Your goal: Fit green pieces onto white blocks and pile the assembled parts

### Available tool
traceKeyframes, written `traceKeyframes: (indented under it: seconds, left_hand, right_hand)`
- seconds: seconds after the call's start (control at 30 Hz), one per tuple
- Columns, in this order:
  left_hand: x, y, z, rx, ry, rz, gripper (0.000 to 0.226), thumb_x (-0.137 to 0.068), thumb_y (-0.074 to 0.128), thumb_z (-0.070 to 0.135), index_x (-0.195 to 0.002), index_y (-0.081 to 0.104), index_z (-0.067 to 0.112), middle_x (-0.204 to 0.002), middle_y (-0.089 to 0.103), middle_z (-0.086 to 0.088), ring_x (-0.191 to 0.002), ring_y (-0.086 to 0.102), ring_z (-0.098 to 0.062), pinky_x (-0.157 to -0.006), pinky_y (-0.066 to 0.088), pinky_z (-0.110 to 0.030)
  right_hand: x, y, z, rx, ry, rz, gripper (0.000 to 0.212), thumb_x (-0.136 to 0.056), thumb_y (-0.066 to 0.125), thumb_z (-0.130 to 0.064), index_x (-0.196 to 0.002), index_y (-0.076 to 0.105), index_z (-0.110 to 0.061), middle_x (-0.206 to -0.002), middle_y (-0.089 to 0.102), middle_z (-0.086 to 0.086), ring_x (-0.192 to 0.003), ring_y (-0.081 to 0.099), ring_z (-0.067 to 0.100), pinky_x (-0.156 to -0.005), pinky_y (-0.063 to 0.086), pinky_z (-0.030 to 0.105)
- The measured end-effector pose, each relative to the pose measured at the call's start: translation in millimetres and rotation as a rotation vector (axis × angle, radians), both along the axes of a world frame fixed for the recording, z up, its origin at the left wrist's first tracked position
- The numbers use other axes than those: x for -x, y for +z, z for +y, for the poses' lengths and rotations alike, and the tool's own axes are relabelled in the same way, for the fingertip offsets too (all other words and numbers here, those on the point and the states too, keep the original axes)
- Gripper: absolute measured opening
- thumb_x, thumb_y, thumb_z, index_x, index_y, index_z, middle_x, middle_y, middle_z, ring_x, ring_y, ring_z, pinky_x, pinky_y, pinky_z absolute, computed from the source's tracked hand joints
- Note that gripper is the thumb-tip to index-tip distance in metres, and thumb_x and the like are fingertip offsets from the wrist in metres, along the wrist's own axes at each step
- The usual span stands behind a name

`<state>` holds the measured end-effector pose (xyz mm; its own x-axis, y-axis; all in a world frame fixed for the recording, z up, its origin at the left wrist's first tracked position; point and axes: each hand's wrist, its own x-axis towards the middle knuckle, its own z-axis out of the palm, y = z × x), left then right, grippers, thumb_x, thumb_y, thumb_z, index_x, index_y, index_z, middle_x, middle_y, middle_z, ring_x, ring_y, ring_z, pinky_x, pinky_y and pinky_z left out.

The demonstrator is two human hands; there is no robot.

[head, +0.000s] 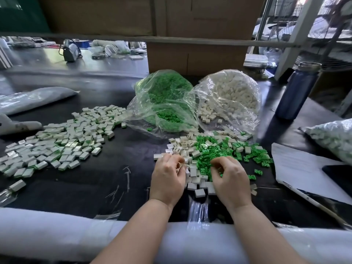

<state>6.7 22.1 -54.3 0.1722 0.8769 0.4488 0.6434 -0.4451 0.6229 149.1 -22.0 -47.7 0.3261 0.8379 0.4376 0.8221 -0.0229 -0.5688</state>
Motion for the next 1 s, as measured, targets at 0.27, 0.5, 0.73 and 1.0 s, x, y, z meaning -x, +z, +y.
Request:
traceKeyframes:
  seconds: [0.27, 0.5, 0.73, 1.0]
  left_hand:
    - [-0.1, -2.4, -3.1, -0.005, 0.004, 0.035, 0.028, -0.081, 0.067, 0.033, -0.104, 0.065, 0.017, -0.101, 0.064, 0.002, -0.098, 0.051, -0.016, -0.082, 0.032, -0.017]
    - [0.2, -3.6, -3.0, -0.003, -0.062, 0.032, 0.018, -0.083, 0.067, 0.024, -0.099, 0.067, 0.015, -0.095, 0.066, -0.001, -0.094, 0.057, -0.019, -0.084, 0.038, -0.020]
    - [0.8, -2.1, -3.8, -0.008, -0.113, -0.045, 0.022, -0.086, 0.064, 0.013, -0.108, 0.068, 0.015, -0.105, 0.067, 0.001, -0.097, 0.060, -0.014, -0.091, 0.045, -0.022]
    - [0.2, 0.7, -7.1, -0.001, -0.148, -0.101, 0.015, -0.086, 0.065, 0.015, -0.100, 0.067, 0.013, -0.091, 0.069, 0.001, -0.081, 0.060, -0.013, -0.078, 0.051, -0.029]
  right_hand:
    - [0.4, -4.9, 0.1, 0.046, -0.001, -0.044, 0.018, -0.082, 0.069, -0.032, -0.083, 0.067, -0.014, -0.084, 0.061, -0.003, -0.086, 0.054, 0.017, -0.079, 0.033, 0.029]
    - [0.2, -9.4, 5.1, 0.086, -0.023, -0.057, 0.013, -0.089, 0.060, -0.026, -0.090, 0.067, -0.015, -0.091, 0.063, -0.002, -0.092, 0.054, 0.018, -0.079, 0.031, 0.028]
    - [-1.5, -6.1, 2.5, 0.010, 0.003, 0.025, 0.013, -0.092, 0.056, -0.017, -0.091, 0.062, -0.006, -0.084, 0.057, -0.001, -0.081, 0.049, 0.015, -0.073, 0.038, 0.025]
    - [2.0, -0.7, -2.8, -0.106, 0.076, 0.175, 0.005, -0.088, 0.063, -0.011, -0.083, 0.063, -0.009, -0.071, 0.067, 0.002, -0.066, 0.064, 0.018, -0.066, 0.054, 0.037]
